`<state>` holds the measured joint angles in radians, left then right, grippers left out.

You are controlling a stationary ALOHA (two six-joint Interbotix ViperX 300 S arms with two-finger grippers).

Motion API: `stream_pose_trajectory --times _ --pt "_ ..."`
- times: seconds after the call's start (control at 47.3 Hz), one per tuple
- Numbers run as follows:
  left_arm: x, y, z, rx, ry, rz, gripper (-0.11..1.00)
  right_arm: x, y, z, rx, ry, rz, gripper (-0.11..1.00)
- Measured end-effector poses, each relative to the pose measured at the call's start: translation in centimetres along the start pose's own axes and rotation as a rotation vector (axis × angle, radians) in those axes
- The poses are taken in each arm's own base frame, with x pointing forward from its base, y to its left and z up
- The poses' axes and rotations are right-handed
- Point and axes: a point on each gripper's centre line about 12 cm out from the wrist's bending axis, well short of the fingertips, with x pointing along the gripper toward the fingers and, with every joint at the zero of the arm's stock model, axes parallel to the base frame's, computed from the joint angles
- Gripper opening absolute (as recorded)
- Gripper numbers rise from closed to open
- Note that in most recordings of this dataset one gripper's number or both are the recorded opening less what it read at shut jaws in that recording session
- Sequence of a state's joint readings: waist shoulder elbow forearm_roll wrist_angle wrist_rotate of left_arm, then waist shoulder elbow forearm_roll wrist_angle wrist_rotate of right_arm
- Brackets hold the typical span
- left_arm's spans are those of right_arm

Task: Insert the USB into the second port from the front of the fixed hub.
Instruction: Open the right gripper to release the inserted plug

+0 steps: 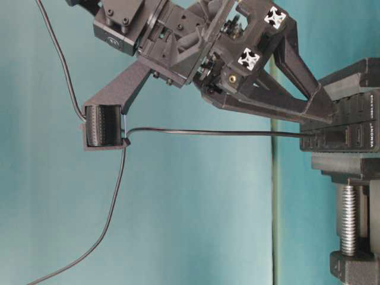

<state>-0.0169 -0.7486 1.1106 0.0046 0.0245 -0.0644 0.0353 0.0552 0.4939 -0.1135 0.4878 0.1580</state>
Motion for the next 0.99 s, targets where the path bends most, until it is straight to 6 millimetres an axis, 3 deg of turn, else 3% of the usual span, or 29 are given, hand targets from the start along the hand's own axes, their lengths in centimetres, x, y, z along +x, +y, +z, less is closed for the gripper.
stream_pose_trajectory --times 0.444,0.994 --pt "0.0 0.0 0.0 -0.002 0.000 0.000 0.00 -0.3 0.0 0.2 0.000 -0.012 0.001 0.79" --pt "-0.2 0.0 -0.2 -0.003 0.000 0.000 0.00 -2.7 -0.1 1.1 0.003 -0.074 0.003 0.79"
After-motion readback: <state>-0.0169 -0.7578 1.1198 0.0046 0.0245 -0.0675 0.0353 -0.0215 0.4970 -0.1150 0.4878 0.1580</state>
